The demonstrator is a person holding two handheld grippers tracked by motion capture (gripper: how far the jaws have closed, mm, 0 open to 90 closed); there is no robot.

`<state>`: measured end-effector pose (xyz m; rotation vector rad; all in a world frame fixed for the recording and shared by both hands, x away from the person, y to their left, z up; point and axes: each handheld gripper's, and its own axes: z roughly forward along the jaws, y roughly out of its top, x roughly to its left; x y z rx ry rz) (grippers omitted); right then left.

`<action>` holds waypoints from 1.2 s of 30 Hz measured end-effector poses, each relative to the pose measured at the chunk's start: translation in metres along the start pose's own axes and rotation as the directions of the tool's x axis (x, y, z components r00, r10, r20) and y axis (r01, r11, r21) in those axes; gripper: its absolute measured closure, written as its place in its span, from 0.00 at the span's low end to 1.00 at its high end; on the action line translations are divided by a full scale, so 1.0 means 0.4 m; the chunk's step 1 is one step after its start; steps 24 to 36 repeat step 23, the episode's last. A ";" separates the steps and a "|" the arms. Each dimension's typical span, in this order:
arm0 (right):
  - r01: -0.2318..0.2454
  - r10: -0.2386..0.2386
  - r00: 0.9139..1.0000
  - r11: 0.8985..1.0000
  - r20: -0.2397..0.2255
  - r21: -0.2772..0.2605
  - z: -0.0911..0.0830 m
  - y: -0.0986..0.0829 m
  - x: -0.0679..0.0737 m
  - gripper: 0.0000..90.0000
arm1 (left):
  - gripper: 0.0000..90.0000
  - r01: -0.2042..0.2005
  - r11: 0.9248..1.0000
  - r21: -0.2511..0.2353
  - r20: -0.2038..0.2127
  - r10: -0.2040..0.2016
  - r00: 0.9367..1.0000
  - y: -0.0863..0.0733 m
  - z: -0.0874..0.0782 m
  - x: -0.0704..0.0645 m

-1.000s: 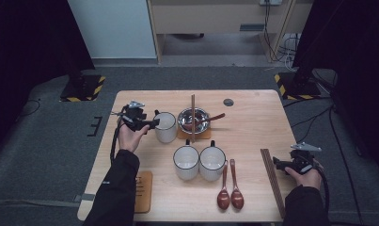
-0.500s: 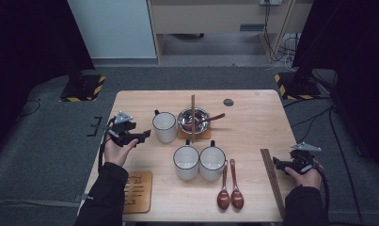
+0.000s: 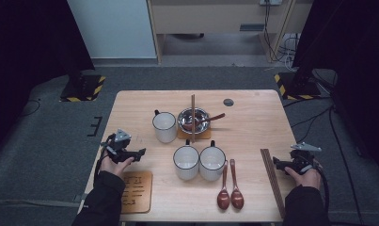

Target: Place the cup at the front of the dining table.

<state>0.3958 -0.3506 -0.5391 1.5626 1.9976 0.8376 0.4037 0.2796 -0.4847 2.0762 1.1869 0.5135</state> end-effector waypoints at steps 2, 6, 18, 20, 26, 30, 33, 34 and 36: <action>-0.001 0.001 1.000 1.000 -0.001 0.002 0.000 0.000 0.000 0.02 | 0.20 0.003 1.000 0.018 -0.010 -0.002 1.000 -0.013 0.003 0.008; -0.001 0.001 1.000 1.000 -0.001 0.002 0.000 0.000 0.000 0.02 | 0.19 0.007 0.999 0.047 -0.031 -0.005 1.000 -0.037 0.007 0.022; 0.002 -0.002 1.000 1.000 -0.002 0.002 -0.001 -0.001 0.000 0.02 | 0.20 0.037 0.991 0.128 -0.073 -0.028 0.997 -0.089 0.021 0.058; 0.001 -0.001 1.000 1.000 -0.001 0.003 -0.001 -0.001 0.000 0.02 | 0.20 0.045 0.990 0.132 -0.074 -0.036 0.997 -0.093 0.022 0.064; 0.004 -0.004 1.000 1.000 -0.003 0.003 -0.002 -0.001 0.000 0.02 | 0.20 0.052 0.989 0.136 -0.082 -0.041 0.996 -0.098 0.023 0.070; 0.004 -0.004 1.000 1.000 -0.003 0.003 -0.002 -0.001 0.000 0.02 | 0.20 0.052 0.989 0.136 -0.082 -0.041 0.996 -0.098 0.023 0.070; 0.004 -0.004 1.000 1.000 -0.003 0.003 -0.002 -0.001 0.000 0.02 | 0.20 0.052 0.989 0.136 -0.082 -0.041 0.996 -0.098 0.023 0.070; 0.004 -0.004 1.000 1.000 -0.003 0.003 -0.002 -0.001 0.000 0.02 | 0.20 0.052 0.989 0.136 -0.082 -0.041 0.996 -0.098 0.023 0.070; 0.004 -0.004 1.000 1.000 -0.003 0.003 -0.002 -0.001 0.000 0.02 | 0.20 0.052 0.989 0.136 -0.082 -0.041 0.996 -0.098 0.023 0.070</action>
